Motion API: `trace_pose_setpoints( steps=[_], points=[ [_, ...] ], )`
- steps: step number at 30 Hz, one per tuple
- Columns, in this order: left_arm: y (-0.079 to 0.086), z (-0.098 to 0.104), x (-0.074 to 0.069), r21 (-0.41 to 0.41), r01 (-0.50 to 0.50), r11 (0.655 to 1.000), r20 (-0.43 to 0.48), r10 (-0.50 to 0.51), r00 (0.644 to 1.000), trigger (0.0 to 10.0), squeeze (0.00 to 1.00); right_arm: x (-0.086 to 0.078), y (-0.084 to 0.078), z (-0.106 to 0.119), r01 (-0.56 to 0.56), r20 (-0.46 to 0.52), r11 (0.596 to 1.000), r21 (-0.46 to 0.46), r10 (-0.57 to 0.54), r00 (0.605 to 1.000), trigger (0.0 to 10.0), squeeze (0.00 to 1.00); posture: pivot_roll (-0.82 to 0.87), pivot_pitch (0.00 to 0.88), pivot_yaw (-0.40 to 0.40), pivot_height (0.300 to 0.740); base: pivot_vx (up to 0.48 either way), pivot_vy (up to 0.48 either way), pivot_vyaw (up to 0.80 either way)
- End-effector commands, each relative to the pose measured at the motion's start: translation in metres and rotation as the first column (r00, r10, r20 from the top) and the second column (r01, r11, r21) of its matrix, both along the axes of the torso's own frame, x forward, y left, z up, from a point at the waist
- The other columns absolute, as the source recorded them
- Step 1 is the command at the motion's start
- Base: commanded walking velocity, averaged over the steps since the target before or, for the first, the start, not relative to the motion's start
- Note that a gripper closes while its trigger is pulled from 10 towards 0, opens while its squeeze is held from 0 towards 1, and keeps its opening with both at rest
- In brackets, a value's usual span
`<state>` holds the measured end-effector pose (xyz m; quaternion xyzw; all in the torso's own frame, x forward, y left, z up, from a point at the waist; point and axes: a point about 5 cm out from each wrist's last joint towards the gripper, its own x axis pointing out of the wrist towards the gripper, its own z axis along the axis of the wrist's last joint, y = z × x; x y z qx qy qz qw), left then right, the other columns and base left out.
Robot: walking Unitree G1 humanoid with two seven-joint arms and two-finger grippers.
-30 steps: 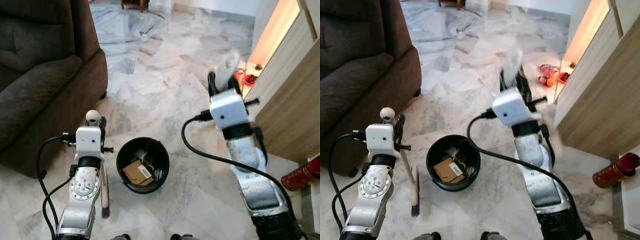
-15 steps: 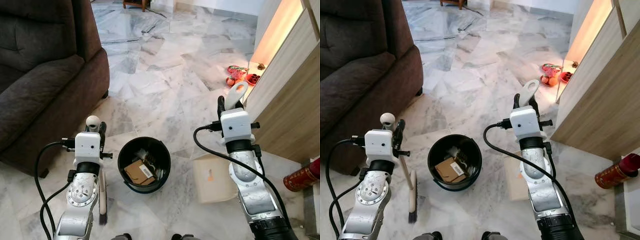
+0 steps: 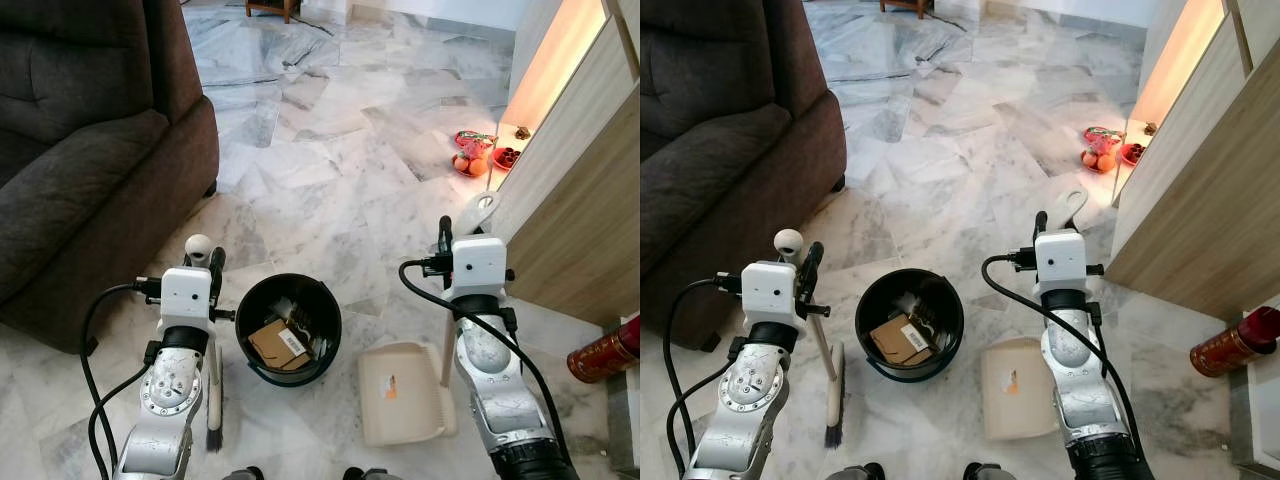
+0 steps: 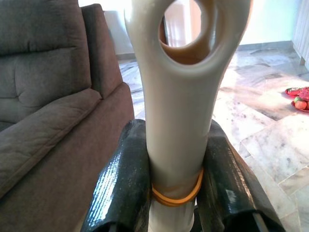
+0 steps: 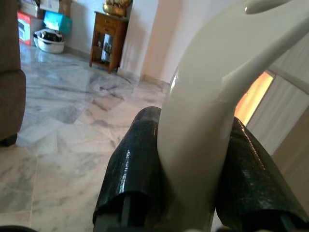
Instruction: Sweep floor
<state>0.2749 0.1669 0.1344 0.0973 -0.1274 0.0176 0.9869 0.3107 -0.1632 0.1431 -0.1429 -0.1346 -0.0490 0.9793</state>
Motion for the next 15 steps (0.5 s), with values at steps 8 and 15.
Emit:
trace_pose_setpoints(
  steps=[8, 15],
  points=[
    [-0.0031, 0.0069, -0.0034, 0.006, 0.023, 1.000, 0.036, -0.024, 0.999, 10.0, 0.00, 0.0012, -0.0020, 0.0044, -0.010, 0.031, 1.000, 0.009, 0.009, 0.999, 10.0, 0.00, 0.07, 0.205, -0.021, 0.740, 0.000, 0.000, 0.00],
    [-0.0038, 0.0066, -0.0034, 0.004, 0.026, 1.000, 0.035, -0.026, 0.999, 10.0, 0.00, 0.0014, -0.0006, 0.0052, -0.021, 0.041, 1.000, 0.013, 0.020, 0.999, 10.0, 0.00, 0.07, 0.205, -0.022, 0.740, 0.000, 0.000, 0.00]
  ],
)
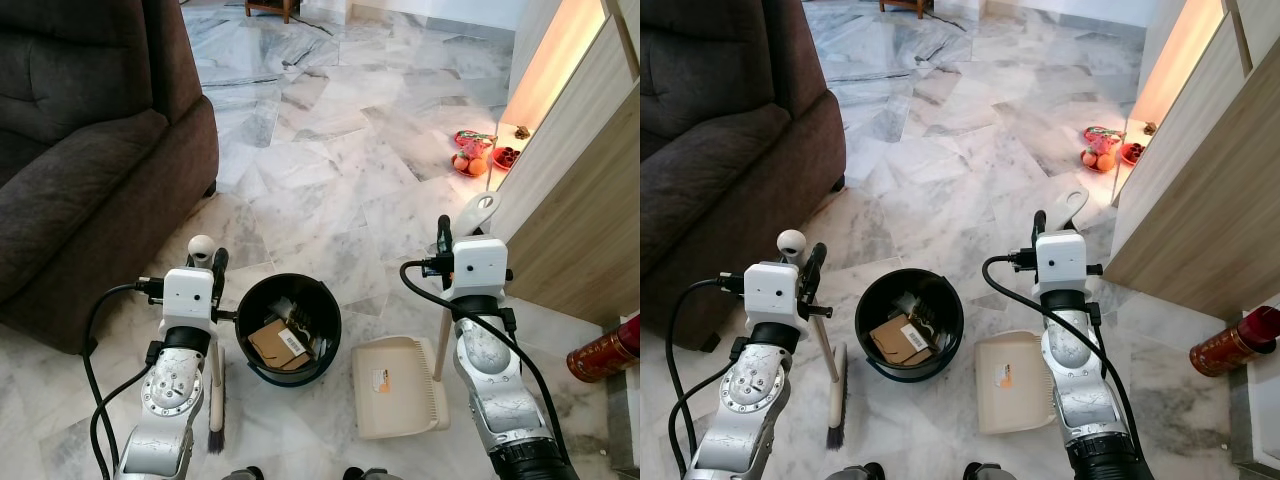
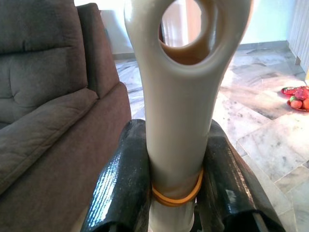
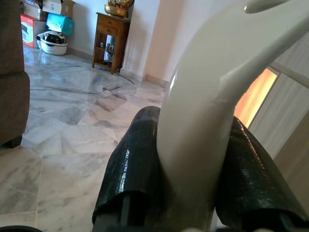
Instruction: Sweep floor
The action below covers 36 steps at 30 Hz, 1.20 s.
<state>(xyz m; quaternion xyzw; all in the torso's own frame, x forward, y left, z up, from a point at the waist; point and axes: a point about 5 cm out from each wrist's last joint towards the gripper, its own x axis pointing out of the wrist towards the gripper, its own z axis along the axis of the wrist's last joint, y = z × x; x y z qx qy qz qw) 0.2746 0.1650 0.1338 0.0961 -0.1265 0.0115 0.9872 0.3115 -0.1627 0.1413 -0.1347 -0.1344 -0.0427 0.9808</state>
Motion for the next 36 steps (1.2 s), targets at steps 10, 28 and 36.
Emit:
trace_pose_setpoints(
  steps=[10, 28, 36],
  points=[
    [-0.0019, 0.0071, -0.0028, 0.003, 0.013, 1.000, 0.039, -0.013, 0.999, 10.0, 0.00, 0.0013, 0.0013, 0.0067, -0.020, 0.046, 1.000, 0.000, 0.020, 0.999, 10.0, 0.00, 0.07, 0.205, -0.024, 0.740, 0.000, 0.000, 0.00],
    [-0.0047, 0.0063, -0.0032, -0.001, 0.016, 1.000, 0.041, -0.016, 0.999, 10.0, 0.00, 0.0006, 0.0015, 0.0040, -0.035, 0.045, 0.999, 0.005, 0.035, 0.998, 10.0, 0.00, 0.07, 0.186, -0.028, 0.740, 0.000, 0.000, 0.00],
    [-0.0062, 0.0062, -0.0032, 0.004, 0.023, 1.000, 0.043, -0.024, 0.999, 10.0, 0.00, -0.0002, 0.0047, 0.0027, -0.051, 0.048, 0.999, 0.010, 0.051, 0.998, 10.0, 0.00, 0.07, 0.163, -0.025, 0.740, 0.000, 0.000, 0.00]
  ],
)
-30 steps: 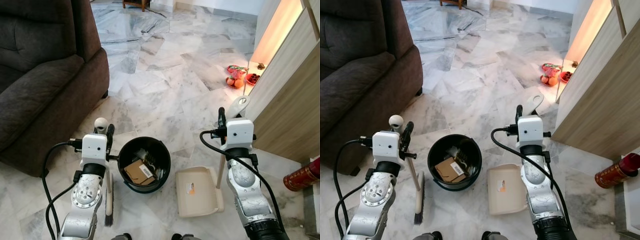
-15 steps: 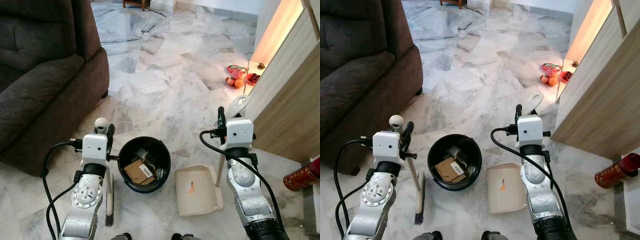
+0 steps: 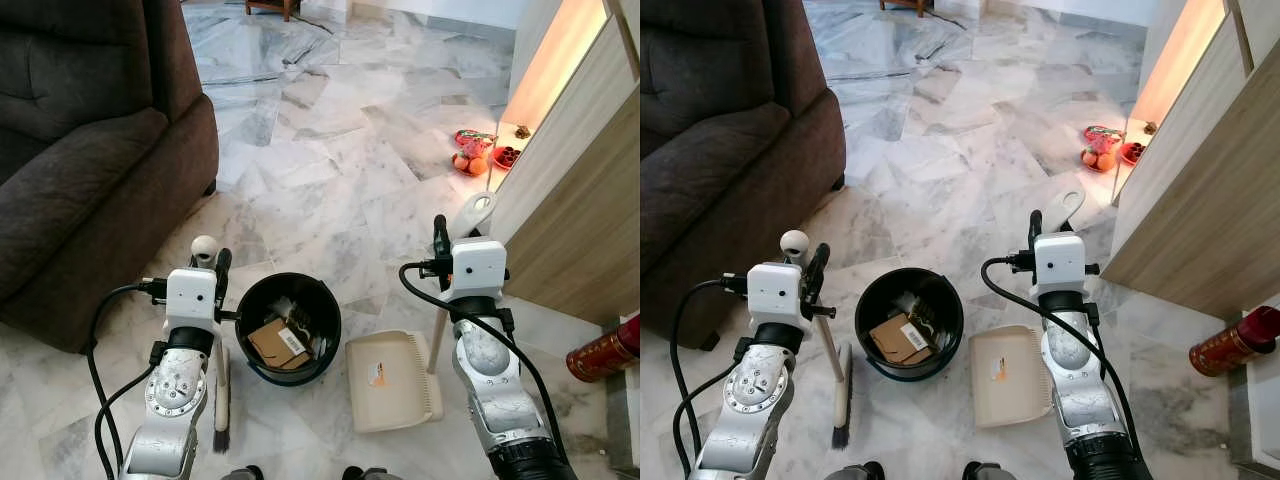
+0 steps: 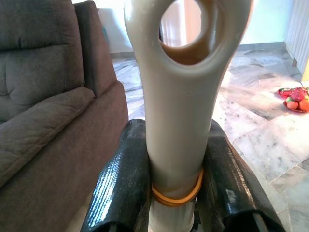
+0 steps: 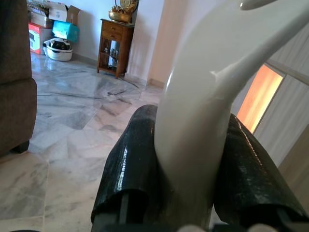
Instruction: Sweep floor
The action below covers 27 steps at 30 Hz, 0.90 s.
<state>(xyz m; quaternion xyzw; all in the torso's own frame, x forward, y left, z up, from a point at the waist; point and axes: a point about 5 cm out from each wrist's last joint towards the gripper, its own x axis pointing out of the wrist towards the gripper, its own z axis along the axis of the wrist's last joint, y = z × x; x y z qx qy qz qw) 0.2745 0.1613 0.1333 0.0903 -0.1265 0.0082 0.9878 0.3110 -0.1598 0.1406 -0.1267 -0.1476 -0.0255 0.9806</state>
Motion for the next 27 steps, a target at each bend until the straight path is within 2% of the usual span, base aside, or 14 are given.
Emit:
trace_pose_setpoints(
  steps=[1, 11, 27],
  points=[
    [-0.0026, 0.0066, -0.0032, 0.014, 0.015, 1.000, 0.044, -0.016, 0.999, 10.0, 0.00, 0.0001, 0.0019, 0.0033, -0.012, 0.027, 1.000, 0.002, 0.012, 1.000, 10.0, 0.00, 0.07, 0.163, -0.025, 0.740, 0.000, 0.000, 0.00],
    [-0.0036, 0.0065, -0.0026, 0.014, 0.024, 1.000, 0.045, -0.024, 0.999, 10.0, 0.00, -0.0012, 0.0030, 0.0019, -0.017, 0.025, 1.000, 0.005, 0.017, 1.000, 10.0, 0.00, 0.07, 0.141, -0.020, 0.740, -0.276, 0.000, 0.00],
    [-0.0045, 0.0068, -0.0004, 0.013, 0.022, 1.000, 0.046, -0.023, 0.999, 10.0, 0.00, 0.0002, 0.0026, 0.0029, -0.021, 0.029, 1.000, 0.006, 0.021, 0.999, 10.0, 0.00, 0.06, 0.161, -0.025, 0.740, -0.250, 0.000, 0.00]
  ],
)
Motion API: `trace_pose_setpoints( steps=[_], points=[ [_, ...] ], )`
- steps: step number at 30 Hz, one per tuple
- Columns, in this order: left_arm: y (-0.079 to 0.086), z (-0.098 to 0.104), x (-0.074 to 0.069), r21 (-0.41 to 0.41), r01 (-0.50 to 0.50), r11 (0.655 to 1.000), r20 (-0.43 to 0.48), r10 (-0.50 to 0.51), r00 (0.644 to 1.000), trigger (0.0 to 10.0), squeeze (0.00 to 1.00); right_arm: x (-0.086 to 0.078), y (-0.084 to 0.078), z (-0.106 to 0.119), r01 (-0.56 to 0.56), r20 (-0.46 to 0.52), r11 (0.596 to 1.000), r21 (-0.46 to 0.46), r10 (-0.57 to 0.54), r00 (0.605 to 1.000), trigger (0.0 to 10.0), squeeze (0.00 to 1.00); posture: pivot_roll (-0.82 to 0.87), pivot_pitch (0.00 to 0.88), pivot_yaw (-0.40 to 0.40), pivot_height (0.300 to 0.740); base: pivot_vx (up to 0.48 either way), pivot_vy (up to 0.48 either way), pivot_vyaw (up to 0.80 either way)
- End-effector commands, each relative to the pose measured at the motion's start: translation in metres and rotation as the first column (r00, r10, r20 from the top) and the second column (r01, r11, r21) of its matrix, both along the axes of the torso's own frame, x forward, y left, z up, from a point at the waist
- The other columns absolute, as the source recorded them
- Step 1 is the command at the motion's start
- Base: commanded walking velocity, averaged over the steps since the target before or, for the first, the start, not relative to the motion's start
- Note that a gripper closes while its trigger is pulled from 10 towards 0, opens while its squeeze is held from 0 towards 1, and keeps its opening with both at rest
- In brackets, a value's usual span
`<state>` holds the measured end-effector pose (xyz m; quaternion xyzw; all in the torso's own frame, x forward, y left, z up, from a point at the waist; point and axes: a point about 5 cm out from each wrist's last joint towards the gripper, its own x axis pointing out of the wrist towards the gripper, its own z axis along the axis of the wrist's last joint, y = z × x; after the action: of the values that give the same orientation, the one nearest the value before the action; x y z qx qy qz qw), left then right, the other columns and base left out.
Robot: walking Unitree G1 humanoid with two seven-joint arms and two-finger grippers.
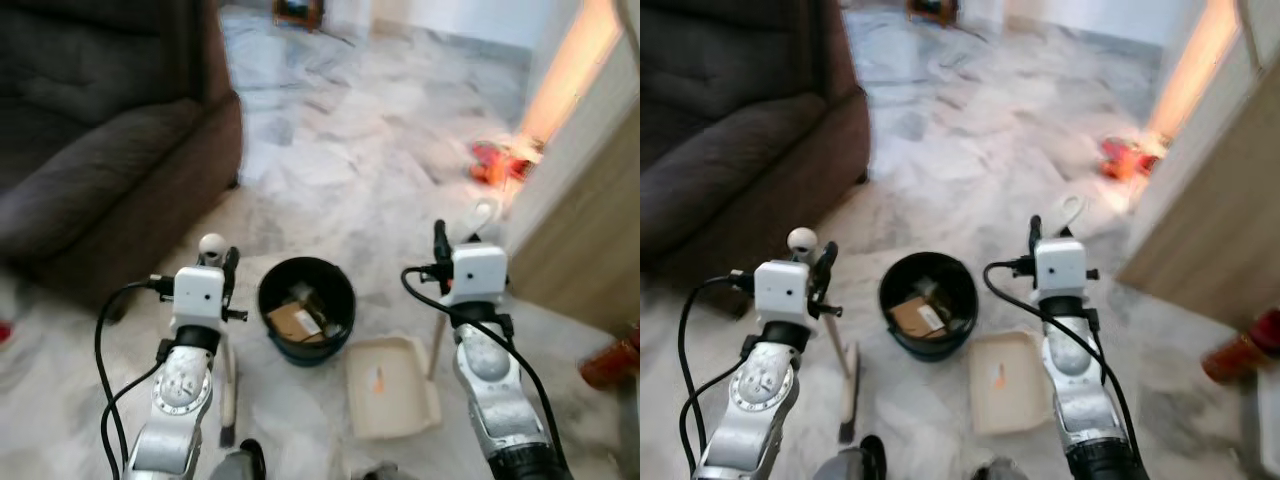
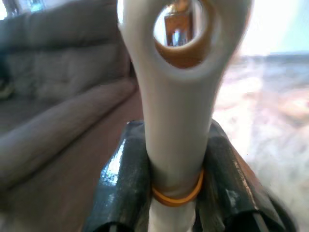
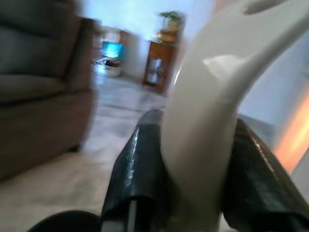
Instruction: Sweep floor
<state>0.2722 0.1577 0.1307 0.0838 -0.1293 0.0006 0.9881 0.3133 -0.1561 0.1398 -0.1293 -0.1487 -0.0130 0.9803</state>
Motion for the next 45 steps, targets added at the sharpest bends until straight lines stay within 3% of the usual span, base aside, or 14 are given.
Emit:
trace_pose_setpoints(
  steps=[1, 7, 15, 21, 26, 39, 45],
  points=[
    [-0.001, 0.009, 0.002, 0.023, 0.004, 1.000, 0.042, -0.005, 0.999, 10.0, 0.00, -0.002, -0.001, 0.004, 0.002, 0.031, 1.000, 0.016, -0.003, 1.000, 10.0, 0.00, 0.06, 0.162, -0.025, 0.740, -0.240, 0.000, 0.00],
    [0.000, 0.008, 0.003, 0.024, -0.003, 1.000, 0.040, 0.003, 0.999, 10.0, 0.00, -0.002, -0.002, 0.003, 0.002, 0.031, 1.000, 0.016, -0.003, 1.000, 10.0, 0.00, 0.06, 0.156, -0.025, 0.740, -0.121, 0.000, 0.00],
    [0.005, 0.000, 0.012, 0.041, -0.014, 0.999, 0.021, 0.013, 1.000, 10.0, 0.00, 0.001, -0.004, -0.002, 0.008, 0.026, 1.000, 0.015, -0.008, 1.000, 10.0, 0.00, 0.07, 0.076, -0.014, 0.740, 0.000, 0.000, 0.00],
    [0.001, 0.001, 0.026, 0.035, -0.007, 0.999, 0.027, 0.006, 1.000, 10.0, 0.00, 0.008, -0.008, 0.000, 0.012, 0.032, 1.000, 0.009, -0.012, 0.999, 10.0, 0.00, 0.07, 0.000, -0.014, 0.740, 0.000, 0.000, 0.00],
    [0.003, 0.003, 0.037, 0.042, -0.009, 0.999, 0.035, 0.008, 0.999, 10.0, 0.00, 0.016, -0.010, 0.007, 0.014, 0.055, 1.000, 0.018, -0.015, 0.998, 10.0, 0.00, 0.07, 0.000, -0.015, 0.740, 0.000, 0.000, 0.00],
    [0.025, -0.006, 0.038, 0.049, -0.090, 0.995, 0.037, 0.088, 0.995, 10.0, 0.00, 0.019, -0.024, 0.005, 0.011, 0.045, 0.999, 0.049, -0.013, 0.999, 10.0, 0.00, 0.07, 0.000, -0.034, 0.740, 0.000, 0.000, 0.00],
    [0.027, -0.011, 0.033, 0.051, -0.089, 0.995, 0.035, 0.087, 0.996, 10.0, 0.00, 0.009, -0.030, -0.017, 0.042, -0.026, 0.998, 0.048, -0.041, 0.999, 10.0, 0.00, 0.07, 0.000, -0.024, 0.740, 0.000, 0.000, 0.00]
  ],
)
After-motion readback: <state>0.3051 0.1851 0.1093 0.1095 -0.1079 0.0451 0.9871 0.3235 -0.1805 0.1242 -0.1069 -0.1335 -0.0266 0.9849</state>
